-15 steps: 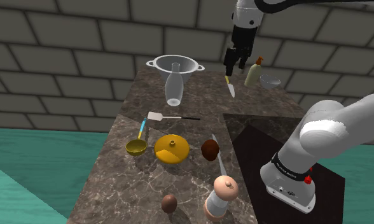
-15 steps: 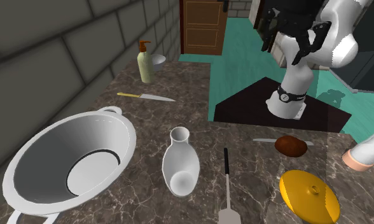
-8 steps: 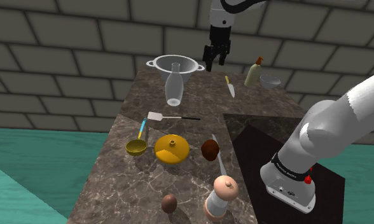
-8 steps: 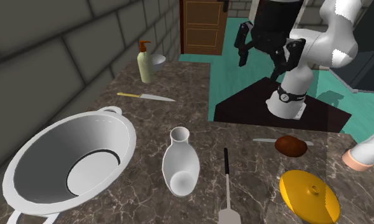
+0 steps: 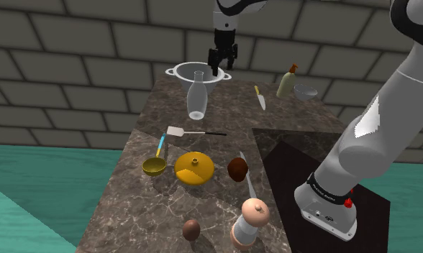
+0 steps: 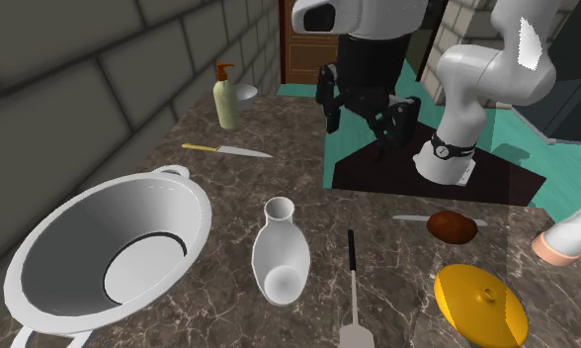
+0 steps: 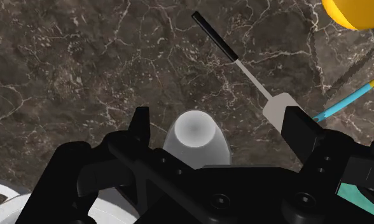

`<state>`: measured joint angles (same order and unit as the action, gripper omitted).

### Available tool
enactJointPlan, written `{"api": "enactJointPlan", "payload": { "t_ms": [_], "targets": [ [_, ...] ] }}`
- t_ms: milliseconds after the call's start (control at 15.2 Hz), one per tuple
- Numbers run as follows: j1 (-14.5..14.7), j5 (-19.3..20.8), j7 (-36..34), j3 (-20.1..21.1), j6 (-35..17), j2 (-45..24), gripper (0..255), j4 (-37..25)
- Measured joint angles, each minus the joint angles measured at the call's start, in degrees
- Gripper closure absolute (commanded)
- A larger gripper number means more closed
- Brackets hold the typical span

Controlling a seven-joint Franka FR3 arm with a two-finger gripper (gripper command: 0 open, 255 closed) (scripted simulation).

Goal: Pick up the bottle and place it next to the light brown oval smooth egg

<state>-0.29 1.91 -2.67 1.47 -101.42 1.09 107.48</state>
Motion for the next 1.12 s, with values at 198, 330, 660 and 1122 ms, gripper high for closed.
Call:
{"api": "enactJointPlan", "payload": {
  "t_ms": [198, 330, 660, 1122],
  "targets": [
    [-0.3, -0.1, 0.8, -0.3, 0.4, -6.6, 0, -6.7],
    [-0.3, -0.2, 1.2, -0.3, 2.0, -12.2, 0, -13.6],
    [-0.6, -0.4, 2.3, -0.3, 6.2, -25.8, 0, -30.9],
    [-0.5, -0.5, 2.5, -0.3, 6.1, -32.9, 0, -37.6]
  ]
}}
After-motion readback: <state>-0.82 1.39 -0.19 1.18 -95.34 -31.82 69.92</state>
